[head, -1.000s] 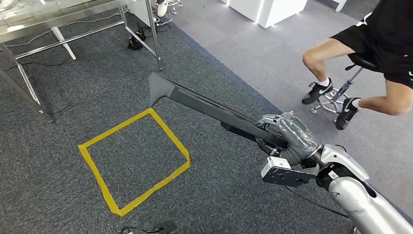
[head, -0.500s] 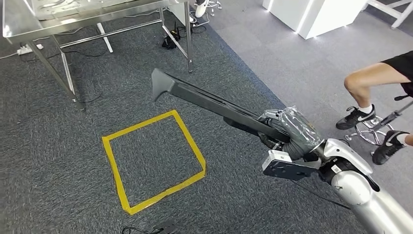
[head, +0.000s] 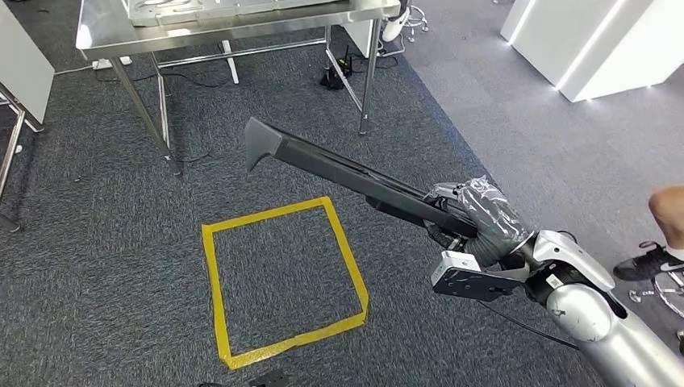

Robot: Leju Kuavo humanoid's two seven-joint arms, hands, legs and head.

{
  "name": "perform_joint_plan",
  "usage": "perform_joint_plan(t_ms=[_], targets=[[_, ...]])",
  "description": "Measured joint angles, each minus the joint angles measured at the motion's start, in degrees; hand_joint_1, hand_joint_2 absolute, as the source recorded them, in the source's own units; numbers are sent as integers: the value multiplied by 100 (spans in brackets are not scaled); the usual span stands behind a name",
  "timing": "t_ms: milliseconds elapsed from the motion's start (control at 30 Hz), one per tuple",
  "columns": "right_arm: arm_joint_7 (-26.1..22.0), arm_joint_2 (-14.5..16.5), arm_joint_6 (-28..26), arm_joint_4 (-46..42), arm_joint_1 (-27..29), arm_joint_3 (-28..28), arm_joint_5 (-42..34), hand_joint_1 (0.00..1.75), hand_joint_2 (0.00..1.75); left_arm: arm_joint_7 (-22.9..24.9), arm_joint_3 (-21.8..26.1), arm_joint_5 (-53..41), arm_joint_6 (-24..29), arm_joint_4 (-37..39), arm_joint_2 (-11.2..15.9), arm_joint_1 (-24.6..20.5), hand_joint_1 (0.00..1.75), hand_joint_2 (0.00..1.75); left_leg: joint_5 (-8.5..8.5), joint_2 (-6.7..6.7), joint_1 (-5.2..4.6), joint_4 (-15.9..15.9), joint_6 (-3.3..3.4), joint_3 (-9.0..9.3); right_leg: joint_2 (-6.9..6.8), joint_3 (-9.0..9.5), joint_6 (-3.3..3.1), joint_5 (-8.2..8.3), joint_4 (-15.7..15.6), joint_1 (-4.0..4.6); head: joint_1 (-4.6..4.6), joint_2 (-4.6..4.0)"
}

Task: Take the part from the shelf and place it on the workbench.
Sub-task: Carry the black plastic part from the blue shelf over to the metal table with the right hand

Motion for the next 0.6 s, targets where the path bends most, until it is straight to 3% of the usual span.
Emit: perform_joint_plan(t_ms=[67,100,133,167,267,300,367,433,500,567,600], targets=[[23,0,9,8,-1,15,14,175,175,-8,8,-5,3,0,1,9,0,175,-128,-144,-3,-26,9,183,49,-456,-2,-462,332,16,1,0],[36,0,18,13,-2,28,24,175,175,-10,12,-5,3,0,1,19,0,175,-201,-219,-5,-35,9,288,54,-599,-16,-640,304,29,1,0],[45,0,27,19,-3,42,32,175,175,-13,15,-4,3,1,1,31,0,175,-277,-292,-5,-46,5,400,65,-679,-43,-665,126,47,2,0],[51,0,37,26,-4,54,37,175,175,-15,18,-4,2,1,1,44,0,175,-357,-359,-5,-59,-2,513,98,-711,-87,-473,-178,71,3,0],[58,-2,52,56,-7,76,41,175,175,-18,22,-3,1,10,-22,91,0,175,-570,-545,14,-141,-66,767,346,-688,-267,914,-1193,178,13,1],[63,-4,55,62,-10,81,42,175,175,-19,25,-3,-1,13,-32,101,0,175,-594,-590,18,-165,-97,834,396,-645,-323,1173,-1358,211,15,1],[77,-4,56,62,-39,86,43,175,175,-20,28,0,-2,13,-37,103,0,175,-530,-593,4,-119,-160,900,340,-462,-408,1142,-1473,230,16,1],[81,4,55,55,-69,91,42,175,175,-20,29,4,-1,13,-29,89,0,175,-349,-351,-36,350,-196,710,234,-199,-466,1025,-1605,208,-1,1],[85,9,55,55,-75,97,43,175,175,-20,31,9,1,13,-22,65,0,175,-412,-81,-58,1013,-224,259,157,46,-484,876,-1673,200,-16,1],[92,9,55,55,-73,106,48,175,175,-20,37,20,0,13,-14,59,0,175,-868,-13,-56,1351,-252,-157,91,262,-473,691,-1685,202,-20,1],[94,9,55,55,-71,115,52,175,175,-20,40,25,0,13,-8,61,0,175,-1091,-6,-56,1342,-259,-289,60,386,-462,588,-1685,204,-25,1]])
